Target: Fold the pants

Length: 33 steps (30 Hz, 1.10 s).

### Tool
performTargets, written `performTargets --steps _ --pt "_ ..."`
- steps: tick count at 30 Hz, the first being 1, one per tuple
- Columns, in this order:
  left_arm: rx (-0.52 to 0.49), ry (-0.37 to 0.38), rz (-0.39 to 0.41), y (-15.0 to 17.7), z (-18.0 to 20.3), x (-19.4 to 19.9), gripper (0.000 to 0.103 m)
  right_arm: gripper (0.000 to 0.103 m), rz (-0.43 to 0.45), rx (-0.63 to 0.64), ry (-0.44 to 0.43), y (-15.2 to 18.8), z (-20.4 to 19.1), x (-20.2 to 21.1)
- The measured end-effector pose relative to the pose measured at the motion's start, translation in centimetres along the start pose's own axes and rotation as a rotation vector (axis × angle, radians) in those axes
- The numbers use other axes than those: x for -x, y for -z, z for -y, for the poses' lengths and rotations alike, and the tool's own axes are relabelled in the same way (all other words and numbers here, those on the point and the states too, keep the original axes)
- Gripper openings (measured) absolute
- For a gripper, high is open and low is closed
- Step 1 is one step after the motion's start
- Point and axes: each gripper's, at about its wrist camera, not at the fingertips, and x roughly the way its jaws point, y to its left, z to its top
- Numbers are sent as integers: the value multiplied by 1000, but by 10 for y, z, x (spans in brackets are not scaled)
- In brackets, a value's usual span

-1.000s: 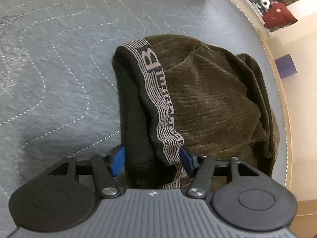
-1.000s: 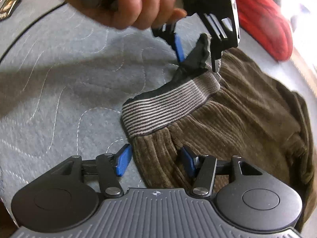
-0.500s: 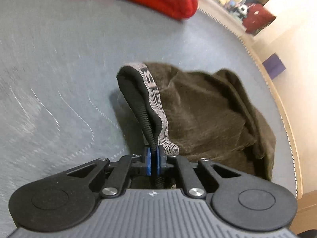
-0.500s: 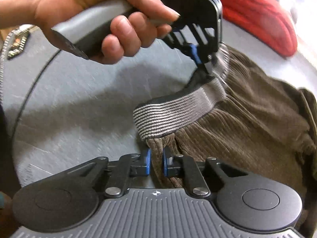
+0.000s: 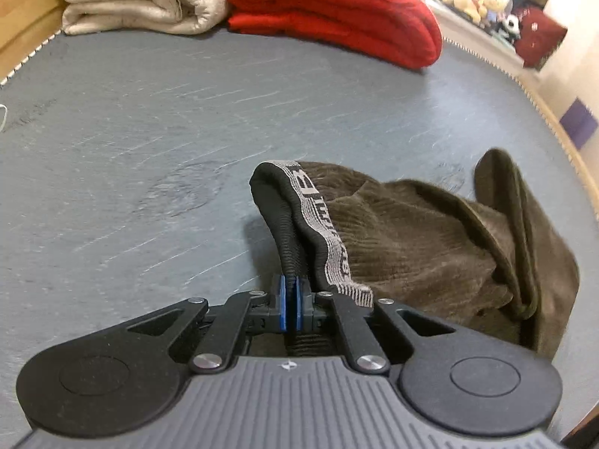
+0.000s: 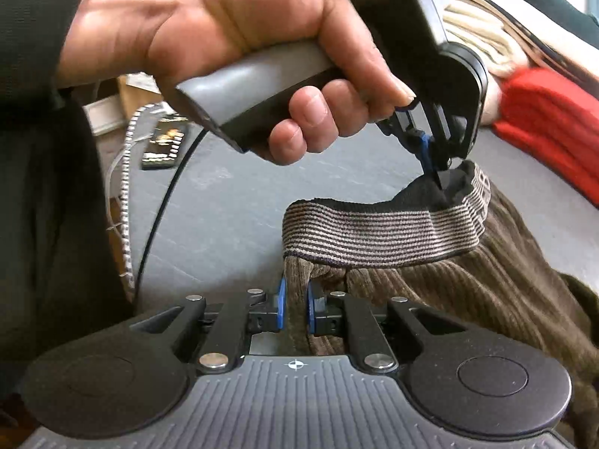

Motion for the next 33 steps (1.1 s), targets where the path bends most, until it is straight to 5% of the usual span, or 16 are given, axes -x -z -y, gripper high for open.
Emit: performTargets --steps 2,4,8,13,17,20,23,24,26,29,33 --pt "-34 -121 27 0 5 12 6 16 -40 0 33 2 -6 -3" --pt "-58 -159 83 0 16 32 7 22 -28 -20 47 2 -1 9" --pt "22 -35 150 10 39 74 14 34 54 -190 116 0 38 61" --pt "-49 25 228 42 87 109 14 40 155 -389 298 10 116 146" --pt "-124 68 216 52 130 97 14 71 184 -539 525 42 197 197" --pt "-181 55 180 60 146 79 14 70 147 -663 636 81 249 204" --pt "-208 37 129 63 152 60 15 51 100 -820 684 124 286 186" --pt "-210 33 114 62 154 56 15 42 58 -883 680 139 295 179" --pt "-205 40 96 60 151 49 16 39 55 -1024 625 152 318 164" --pt "-194 56 80 51 148 38 28 40 -5 -982 632 152 331 132" --pt "-206 23 59 48 148 28 29 44 -105 -925 620 138 341 85"
